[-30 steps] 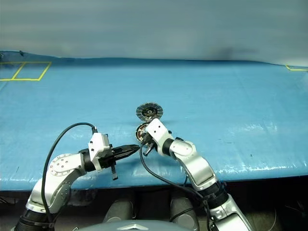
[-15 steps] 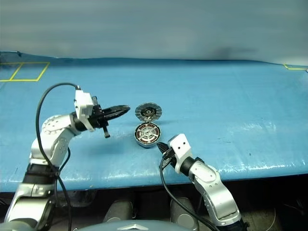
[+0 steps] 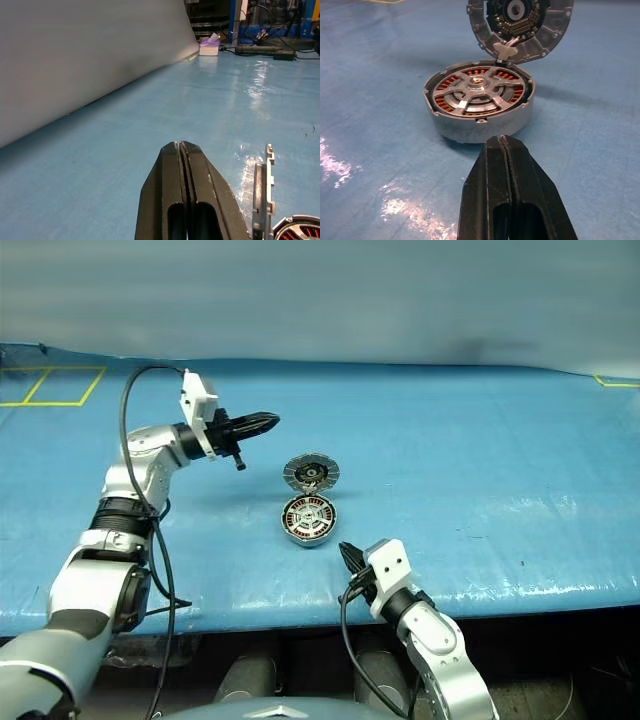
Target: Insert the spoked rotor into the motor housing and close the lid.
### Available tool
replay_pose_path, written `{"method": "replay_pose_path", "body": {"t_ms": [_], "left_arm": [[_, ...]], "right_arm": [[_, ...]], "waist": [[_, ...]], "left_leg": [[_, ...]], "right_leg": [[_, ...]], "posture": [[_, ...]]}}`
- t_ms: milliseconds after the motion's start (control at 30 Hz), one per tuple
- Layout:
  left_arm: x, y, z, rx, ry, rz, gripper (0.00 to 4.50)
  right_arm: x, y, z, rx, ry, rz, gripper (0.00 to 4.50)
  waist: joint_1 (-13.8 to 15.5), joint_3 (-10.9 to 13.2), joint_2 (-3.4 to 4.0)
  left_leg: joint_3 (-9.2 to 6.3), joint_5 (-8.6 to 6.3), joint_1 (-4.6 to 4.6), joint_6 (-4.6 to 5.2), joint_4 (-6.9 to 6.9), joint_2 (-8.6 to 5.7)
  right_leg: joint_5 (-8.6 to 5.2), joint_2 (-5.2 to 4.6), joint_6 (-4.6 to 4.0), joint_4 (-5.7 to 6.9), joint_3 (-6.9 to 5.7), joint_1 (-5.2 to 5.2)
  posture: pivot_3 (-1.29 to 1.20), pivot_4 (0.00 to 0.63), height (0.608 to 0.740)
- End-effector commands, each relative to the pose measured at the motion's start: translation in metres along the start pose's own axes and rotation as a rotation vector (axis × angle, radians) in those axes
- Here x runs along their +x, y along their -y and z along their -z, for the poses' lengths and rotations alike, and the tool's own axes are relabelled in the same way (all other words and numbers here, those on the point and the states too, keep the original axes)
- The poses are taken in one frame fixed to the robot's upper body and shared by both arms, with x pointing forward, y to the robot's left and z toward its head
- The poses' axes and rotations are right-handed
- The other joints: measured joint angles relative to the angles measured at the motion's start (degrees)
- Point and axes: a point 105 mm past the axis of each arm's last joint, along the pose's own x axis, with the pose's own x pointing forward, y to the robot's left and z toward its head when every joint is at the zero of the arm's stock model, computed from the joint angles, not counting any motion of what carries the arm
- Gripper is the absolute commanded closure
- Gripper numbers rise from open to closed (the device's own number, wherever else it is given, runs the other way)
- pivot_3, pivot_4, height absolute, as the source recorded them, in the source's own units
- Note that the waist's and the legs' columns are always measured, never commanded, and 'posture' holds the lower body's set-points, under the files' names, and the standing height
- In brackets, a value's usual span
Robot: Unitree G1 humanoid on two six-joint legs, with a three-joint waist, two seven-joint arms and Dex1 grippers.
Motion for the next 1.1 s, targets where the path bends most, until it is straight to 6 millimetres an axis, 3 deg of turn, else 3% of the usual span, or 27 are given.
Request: {"method": "replay_pose_path", "body": {"t_ms": [33,233,500,833,1100], "left_arm": [[0.015,0.003,-0.007,0.013,0.017,0.054,4.46],[0.028,0.011,0.001,-0.054,-0.002,0.112,4.46],[0.031,0.022,0.02,-0.099,-0.132,0.202,4.46],[0.046,0.038,0.028,-0.066,-0.223,0.293,4.46],[0.045,0.056,0.03,-0.01,-0.327,0.478,4.46]], "right_arm": [[0.0,0.005,-0.008,-0.037,0.068,0.06,4.5],[-0.003,-0.001,-0.001,-0.037,0.064,0.067,4.5],[-0.002,-0.004,0.002,-0.018,0.066,0.12,4.5],[-0.005,0.0,0.003,-0.017,0.053,0.166,4.5],[-0.011,0.003,0.008,-0.002,0.032,0.215,4.5]], "waist": [[-0.1,0.0,0.0],[-0.2,0.0,-0.01],[-0.1,0.0,-0.01],[0.0,0.0,-0.01],[-0.1,0.0,-0.01]], "left_leg": [[0.0,-0.01,-0.02,0.01,-0.01,0.0],[0.0,-0.04,-0.05,0.06,-0.15,0.01],[-0.02,-0.05,-0.08,0.07,-0.13,0.01],[-0.03,-0.05,-0.09,0.08,-0.12,0.0],[-0.02,-0.05,-0.09,0.08,-0.12,0.0]], "right_leg": [[0.01,0.0,0.02,-0.02,0.0,-0.01],[0.04,0.01,0.06,-0.21,0.0,-0.03],[0.04,0.01,0.06,-0.25,0.0,-0.01],[0.05,0.01,0.08,-0.25,0.0,0.0],[0.05,0.01,0.09,-0.25,0.0,0.0]], "posture": [[0.0,0.15,0.74],[0.0,0.15,0.74],[0.0,0.15,0.74],[0.0,0.15,0.74],[0.0,0.15,0.74]]}}
